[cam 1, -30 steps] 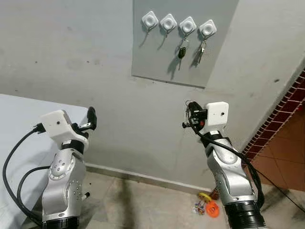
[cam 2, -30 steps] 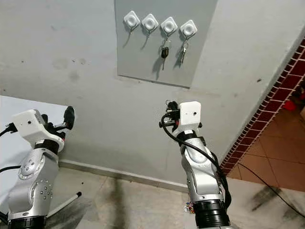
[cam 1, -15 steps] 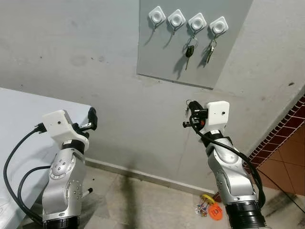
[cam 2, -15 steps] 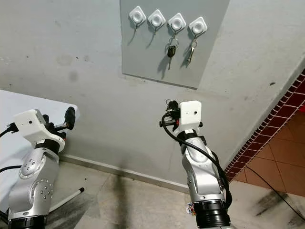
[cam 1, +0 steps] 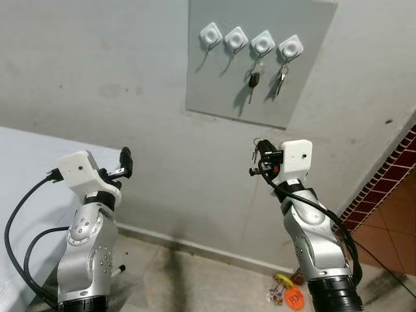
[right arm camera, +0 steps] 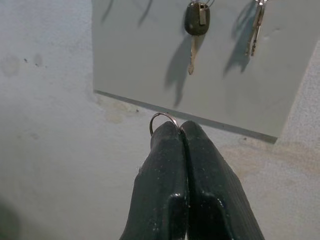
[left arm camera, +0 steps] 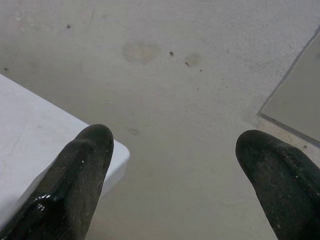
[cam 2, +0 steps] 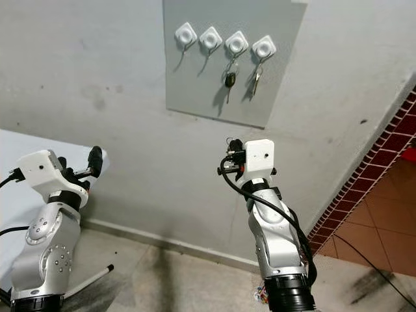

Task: Hang keys on a hook

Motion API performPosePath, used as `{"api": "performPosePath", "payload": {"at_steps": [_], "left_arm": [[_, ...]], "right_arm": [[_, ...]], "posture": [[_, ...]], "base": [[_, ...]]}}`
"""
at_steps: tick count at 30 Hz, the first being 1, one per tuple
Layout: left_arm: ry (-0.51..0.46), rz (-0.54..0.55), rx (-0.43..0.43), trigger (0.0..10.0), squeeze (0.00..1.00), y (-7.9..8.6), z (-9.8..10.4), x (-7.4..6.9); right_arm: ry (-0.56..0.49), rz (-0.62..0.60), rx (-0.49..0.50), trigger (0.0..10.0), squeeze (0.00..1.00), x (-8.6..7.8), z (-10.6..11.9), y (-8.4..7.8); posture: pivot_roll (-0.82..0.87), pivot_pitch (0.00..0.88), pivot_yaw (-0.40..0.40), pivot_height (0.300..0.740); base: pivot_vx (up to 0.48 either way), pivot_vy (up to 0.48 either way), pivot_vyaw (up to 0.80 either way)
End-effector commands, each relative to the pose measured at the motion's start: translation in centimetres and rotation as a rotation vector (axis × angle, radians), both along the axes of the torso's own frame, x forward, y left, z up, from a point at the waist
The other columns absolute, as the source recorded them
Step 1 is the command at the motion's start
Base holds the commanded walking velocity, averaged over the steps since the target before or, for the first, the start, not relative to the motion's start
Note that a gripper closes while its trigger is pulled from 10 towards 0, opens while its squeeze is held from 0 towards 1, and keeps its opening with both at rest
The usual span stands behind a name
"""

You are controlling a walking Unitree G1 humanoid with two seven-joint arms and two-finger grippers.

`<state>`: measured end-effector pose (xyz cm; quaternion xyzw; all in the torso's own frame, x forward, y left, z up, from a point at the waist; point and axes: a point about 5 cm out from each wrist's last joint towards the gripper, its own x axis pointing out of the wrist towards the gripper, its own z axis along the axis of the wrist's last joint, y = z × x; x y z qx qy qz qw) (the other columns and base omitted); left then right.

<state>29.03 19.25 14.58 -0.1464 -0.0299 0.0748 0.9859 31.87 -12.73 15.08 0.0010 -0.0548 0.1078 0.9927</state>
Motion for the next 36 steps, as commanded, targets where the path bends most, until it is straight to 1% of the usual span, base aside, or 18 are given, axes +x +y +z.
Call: {"api": "performPosePath", "payload": {"at_steps": [1, 21, 36], "left_arm": [[-0.027, 0.0, -0.003, 10.0, 0.0, -0.03, 0.63, 0.01], [-0.028, 0.001, 0.0, 10.0, 0.0, -0.09, 0.61, -0.01], [-0.039, -0.004, 0.003, 10.0, 0.0, -0.17, 0.81, 0.05]], "right_arm": [[-0.017, 0.001, -0.004, 10.0, 0.0, -0.05, 0.5, -0.07], [-0.016, 0.017, -0.002, 10.0, 0.0, -0.03, 0.43, 0.2], [-0.016, 0.026, -0.009, 10.0, 0.0, -0.03, 0.41, 0.3]], "posture": [[-0.05, 0.0, -0.061, 0.74], [-0.04, 0.0, -0.065, 0.74], [-0.04, 0.0, -0.067, 0.74]], "base": [[0.292, 0.0, 0.0], [0.281, 0.0, 0.0], [0.328, 0.0, 0.0]]}}
